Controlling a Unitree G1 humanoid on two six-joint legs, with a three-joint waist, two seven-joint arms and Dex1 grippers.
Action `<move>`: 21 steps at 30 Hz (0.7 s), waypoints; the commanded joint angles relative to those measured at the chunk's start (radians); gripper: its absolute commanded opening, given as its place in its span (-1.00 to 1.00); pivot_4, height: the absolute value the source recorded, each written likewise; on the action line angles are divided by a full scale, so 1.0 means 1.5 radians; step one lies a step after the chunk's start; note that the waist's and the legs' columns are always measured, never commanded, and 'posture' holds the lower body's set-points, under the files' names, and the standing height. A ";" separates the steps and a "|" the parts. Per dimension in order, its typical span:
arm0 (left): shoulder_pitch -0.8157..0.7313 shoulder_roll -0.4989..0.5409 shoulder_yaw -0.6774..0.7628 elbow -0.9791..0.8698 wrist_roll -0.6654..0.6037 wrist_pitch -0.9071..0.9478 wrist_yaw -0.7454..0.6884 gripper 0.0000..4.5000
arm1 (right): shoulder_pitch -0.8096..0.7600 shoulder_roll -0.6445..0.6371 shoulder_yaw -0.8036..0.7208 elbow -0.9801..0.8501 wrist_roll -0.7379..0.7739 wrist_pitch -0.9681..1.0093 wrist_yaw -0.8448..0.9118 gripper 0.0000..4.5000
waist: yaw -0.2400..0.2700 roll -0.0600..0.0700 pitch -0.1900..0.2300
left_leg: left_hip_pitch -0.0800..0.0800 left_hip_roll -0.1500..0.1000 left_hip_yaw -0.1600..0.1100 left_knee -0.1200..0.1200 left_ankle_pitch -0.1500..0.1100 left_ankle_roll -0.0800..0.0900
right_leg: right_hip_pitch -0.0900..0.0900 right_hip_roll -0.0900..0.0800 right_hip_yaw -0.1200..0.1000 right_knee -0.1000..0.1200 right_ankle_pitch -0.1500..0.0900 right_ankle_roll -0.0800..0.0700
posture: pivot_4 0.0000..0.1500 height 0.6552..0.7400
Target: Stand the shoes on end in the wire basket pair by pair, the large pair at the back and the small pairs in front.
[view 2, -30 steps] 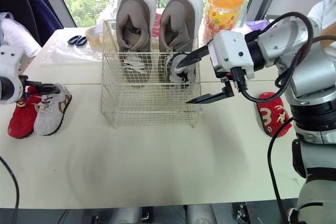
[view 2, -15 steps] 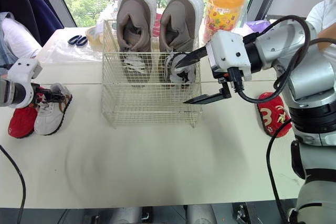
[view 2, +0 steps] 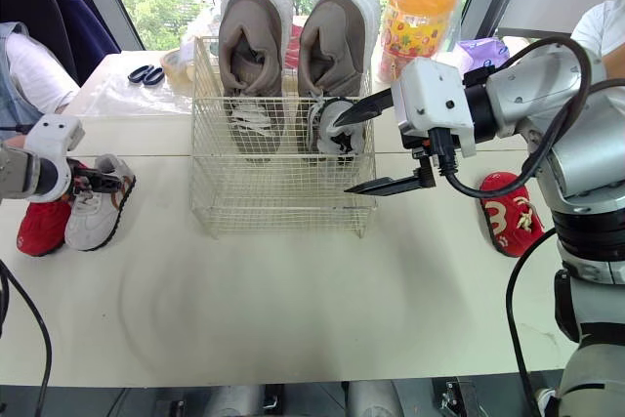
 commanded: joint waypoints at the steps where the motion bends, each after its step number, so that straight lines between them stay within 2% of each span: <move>1: 0.007 0.002 0.022 -0.011 0.016 0.006 -0.003 1.00 | -0.003 -0.013 -0.026 -0.016 0.009 -0.003 -0.005 0.97 | 0.000 0.000 0.000 | 0.000 0.000 0.000 0.000 0.000 0.000 | 0.000 0.000 0.000 0.000 0.000 0.000 | 1.00 1.00; 3: 0.014 -0.003 0.027 -0.011 0.019 0.007 -0.002 1.00 | -0.003 -0.014 -0.025 -0.016 0.007 -0.003 -0.006 0.97 | 0.000 0.000 0.000 | 0.000 0.000 0.000 0.000 0.000 0.000 | 0.000 0.000 0.000 0.000 0.000 0.000 | 1.00 1.00; 5: 0.017 -0.008 0.031 -0.005 0.026 0.001 0.000 0.76 | -0.003 -0.014 -0.025 -0.016 0.007 -0.003 -0.007 1.00 | 0.000 0.000 0.000 | 0.000 0.000 0.000 0.000 0.000 0.000 | 0.000 0.000 0.000 0.000 0.000 0.000 | 1.00 1.00; 7: 0.017 -0.013 0.039 0.004 0.031 -0.002 0.004 0.44 | -0.003 -0.015 -0.023 -0.015 0.005 -0.004 -0.008 1.00 | 0.000 0.000 0.000 | 0.000 0.000 0.000 0.000 0.000 0.000 | 0.000 0.000 0.000 0.000 0.000 0.000 | 1.00 1.00; 9: 0.016 -0.018 0.047 0.006 0.035 -0.001 0.006 -0.04 | -0.002 -0.016 -0.022 -0.013 0.003 -0.006 -0.009 1.00 | 0.001 0.000 0.000 | 0.000 0.000 0.000 0.000 0.000 0.000 | 0.000 0.000 0.000 0.000 0.000 0.000 | 1.00 1.00; 12: 0.009 -0.025 0.063 0.006 0.043 -0.007 0.015 -0.62 | -0.002 -0.018 -0.021 -0.011 0.001 -0.008 -0.009 1.00 | 0.001 0.000 0.000 | 0.000 0.000 0.000 0.000 0.000 0.000 | 0.000 0.000 0.000 0.000 0.000 0.000 | 1.00 1.00; 14: -0.010 -0.035 0.084 -0.002 0.045 -0.021 0.024 -0.89 | -0.002 -0.017 -0.019 -0.008 0.000 -0.009 -0.009 1.00 | 0.001 0.000 0.000 | 0.000 0.000 0.000 0.000 0.000 0.000 | 0.000 0.000 0.000 0.000 0.000 0.000 | 1.00 1.00; 15: -0.024 -0.045 0.103 -0.009 0.047 -0.033 0.037 -0.96 | -0.003 -0.017 -0.018 -0.007 0.000 -0.009 -0.009 1.00 | 0.001 0.000 0.000 | 0.000 0.000 0.000 0.000 0.000 0.000 | 0.000 0.000 0.000 0.000 0.000 0.000 | 1.00 1.00; 18: -0.074 -0.105 0.189 -0.066 0.033 -0.097 0.080 -0.96 | -0.005 -0.016 -0.017 0.000 -0.002 -0.011 -0.010 1.00 | 0.006 -0.001 0.000 | -0.001 0.000 -0.001 0.001 0.000 0.000 | 0.000 0.000 -0.001 0.000 0.000 0.000 | 1.00 1.00; 21: -0.102 -0.205 0.292 -0.177 -0.016 -0.171 0.117 -0.96 | -0.007 -0.011 -0.013 0.006 -0.004 -0.012 -0.012 1.00 | 0.012 -0.002 0.000 | -0.001 0.000 -0.001 0.002 0.000 0.000 | 0.001 0.000 0.000 0.000 0.000 0.000 | 1.00 1.00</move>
